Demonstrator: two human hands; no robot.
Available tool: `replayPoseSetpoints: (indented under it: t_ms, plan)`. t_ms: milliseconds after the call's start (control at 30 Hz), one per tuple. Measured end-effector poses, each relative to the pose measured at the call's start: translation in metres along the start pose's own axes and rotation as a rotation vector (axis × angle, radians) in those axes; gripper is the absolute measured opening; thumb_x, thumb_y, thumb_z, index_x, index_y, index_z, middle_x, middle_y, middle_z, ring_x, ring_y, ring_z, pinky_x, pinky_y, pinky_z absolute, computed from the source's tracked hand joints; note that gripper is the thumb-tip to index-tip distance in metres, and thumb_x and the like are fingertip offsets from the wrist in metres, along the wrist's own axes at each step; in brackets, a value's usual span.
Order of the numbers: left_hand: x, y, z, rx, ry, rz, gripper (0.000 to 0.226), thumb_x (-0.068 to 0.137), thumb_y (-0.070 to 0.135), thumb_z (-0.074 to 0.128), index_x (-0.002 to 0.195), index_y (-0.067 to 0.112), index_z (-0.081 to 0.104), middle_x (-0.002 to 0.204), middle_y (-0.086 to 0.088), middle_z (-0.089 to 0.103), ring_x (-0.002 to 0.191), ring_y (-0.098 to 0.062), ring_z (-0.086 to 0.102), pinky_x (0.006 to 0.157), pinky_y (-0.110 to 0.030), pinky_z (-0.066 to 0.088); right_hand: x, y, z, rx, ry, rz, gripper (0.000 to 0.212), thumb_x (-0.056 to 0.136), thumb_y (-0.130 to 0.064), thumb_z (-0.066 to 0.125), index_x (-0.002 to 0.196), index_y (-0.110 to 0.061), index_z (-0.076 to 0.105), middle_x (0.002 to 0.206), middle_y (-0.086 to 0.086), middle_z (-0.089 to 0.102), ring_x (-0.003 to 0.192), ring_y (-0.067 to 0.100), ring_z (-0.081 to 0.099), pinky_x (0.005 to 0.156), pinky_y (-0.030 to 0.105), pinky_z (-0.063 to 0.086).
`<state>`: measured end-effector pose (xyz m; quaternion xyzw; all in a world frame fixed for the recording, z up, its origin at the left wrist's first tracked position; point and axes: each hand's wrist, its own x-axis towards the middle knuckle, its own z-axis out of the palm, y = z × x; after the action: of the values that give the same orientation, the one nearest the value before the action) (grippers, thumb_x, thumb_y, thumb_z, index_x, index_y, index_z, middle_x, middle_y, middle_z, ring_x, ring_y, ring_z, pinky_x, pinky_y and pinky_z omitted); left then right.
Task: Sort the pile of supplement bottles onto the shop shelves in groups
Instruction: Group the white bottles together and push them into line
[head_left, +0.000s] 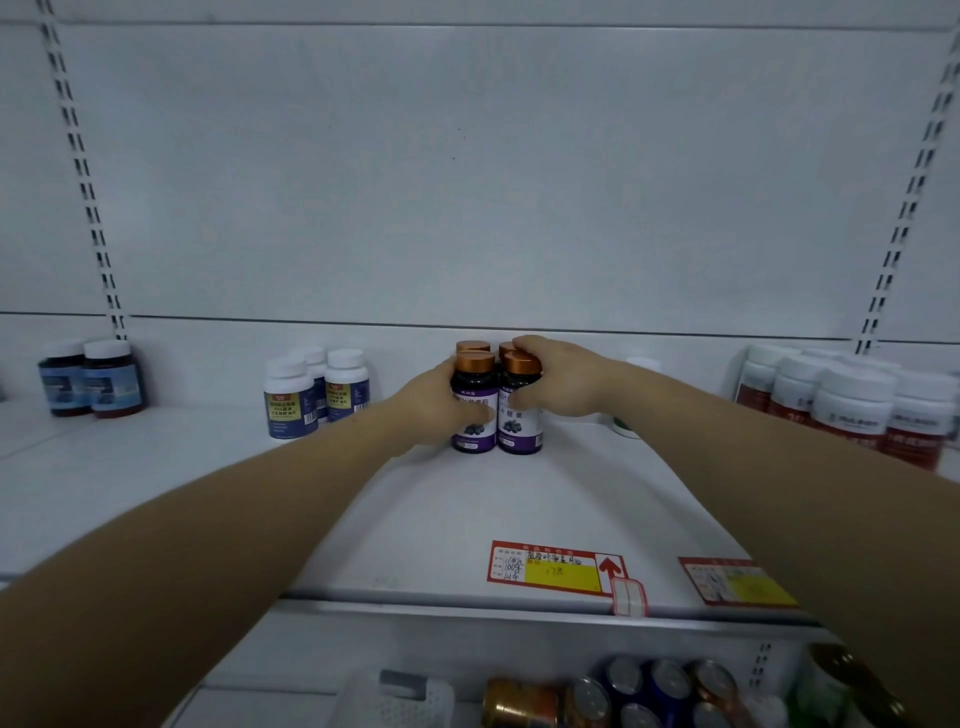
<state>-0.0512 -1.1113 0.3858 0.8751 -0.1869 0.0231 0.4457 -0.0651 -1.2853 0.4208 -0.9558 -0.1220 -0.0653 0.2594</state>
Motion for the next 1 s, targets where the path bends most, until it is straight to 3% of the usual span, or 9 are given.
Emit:
replayPoseSetpoints:
  t_ms: [267,467,667,833,1000]
  plan:
    - [0.000,0.000,0.000,-0.016,-0.007,0.008,0.054,0.084,0.013,0.068,0.132,0.023,0.045,0.113,0.003,0.055,0.100,-0.018,0.055,0.086,-0.031,0.047,0.001,0.005,-0.002,-0.038,0.039,-0.009,0.050,0.077,-0.033,0.074,0.121,-0.021,0.053,0.116,0.002,0.057,0.100,0.020,0.059,0.085,0.035,0.051]
    - [0.003,-0.003,0.004,-0.001,-0.001,-0.012,0.067,0.084,0.016,0.068,0.141,0.023,0.033,0.126,-0.002,0.055,0.110,-0.021,0.055,0.096,-0.038,0.047,-0.001,0.005,0.003,-0.024,0.041,-0.015,0.057,0.078,-0.035,0.073,0.127,-0.021,0.049,0.120,0.005,0.053,0.103,0.023,0.057,0.090,0.039,0.051]
    - [0.002,-0.002,0.006,0.039,0.010,0.002,0.067,0.084,0.022,0.069,0.141,0.022,0.034,0.128,-0.003,0.055,0.110,-0.020,0.055,0.095,-0.034,0.045,-0.003,0.003,0.002,-0.060,0.030,-0.001,0.054,0.083,-0.029,0.069,0.131,-0.019,0.045,0.119,0.006,0.054,0.102,0.022,0.056,0.085,0.034,0.048]
    - [0.001,0.000,0.009,0.064,0.003,0.015,0.066,0.088,0.021,0.065,0.143,0.021,0.029,0.129,-0.005,0.053,0.101,-0.016,0.050,0.086,-0.027,0.040,-0.004,0.002,0.000,-0.076,0.012,0.000,0.052,0.087,-0.020,0.060,0.135,-0.019,0.042,0.121,0.007,0.053,0.103,0.022,0.054,0.081,0.031,0.043]
    - [0.000,0.002,0.004,0.144,-0.046,0.006,0.077,0.085,0.021,0.068,0.147,0.022,0.021,0.134,-0.005,0.050,0.108,-0.018,0.051,0.091,-0.028,0.041,-0.004,0.003,-0.001,-0.071,-0.009,0.011,0.046,0.087,-0.024,0.059,0.131,-0.019,0.045,0.121,0.006,0.054,0.103,0.021,0.054,0.081,0.031,0.044]
